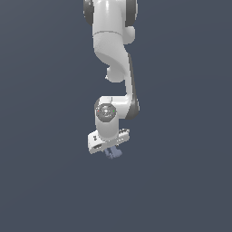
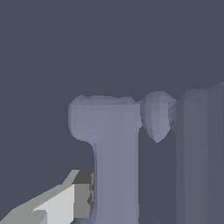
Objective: Pick up the object and move it to a goal position.
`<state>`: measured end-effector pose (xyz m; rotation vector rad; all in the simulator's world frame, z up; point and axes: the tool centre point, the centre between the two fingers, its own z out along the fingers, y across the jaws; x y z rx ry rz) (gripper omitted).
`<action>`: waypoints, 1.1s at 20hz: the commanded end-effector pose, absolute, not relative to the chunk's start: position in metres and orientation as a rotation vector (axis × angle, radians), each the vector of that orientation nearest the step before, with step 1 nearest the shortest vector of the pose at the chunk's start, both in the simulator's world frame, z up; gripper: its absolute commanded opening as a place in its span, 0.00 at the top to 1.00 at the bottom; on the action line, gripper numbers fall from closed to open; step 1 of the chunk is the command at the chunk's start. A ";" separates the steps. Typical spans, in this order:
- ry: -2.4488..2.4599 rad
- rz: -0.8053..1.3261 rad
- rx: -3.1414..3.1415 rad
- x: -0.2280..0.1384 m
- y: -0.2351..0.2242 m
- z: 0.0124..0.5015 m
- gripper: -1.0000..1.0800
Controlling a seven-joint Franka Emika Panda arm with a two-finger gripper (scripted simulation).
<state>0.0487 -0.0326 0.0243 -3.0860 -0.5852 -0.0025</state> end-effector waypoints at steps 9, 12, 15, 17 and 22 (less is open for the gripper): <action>-0.585 -0.016 -3.089 0.052 -0.033 0.029 1.00; -0.585 -0.016 -3.089 0.053 -0.029 0.034 1.00; -0.585 -0.015 -3.088 0.057 -0.021 0.044 1.00; -0.585 -0.015 -3.088 0.060 -0.014 0.053 1.00; -0.585 -0.011 -3.088 0.071 0.011 0.086 1.00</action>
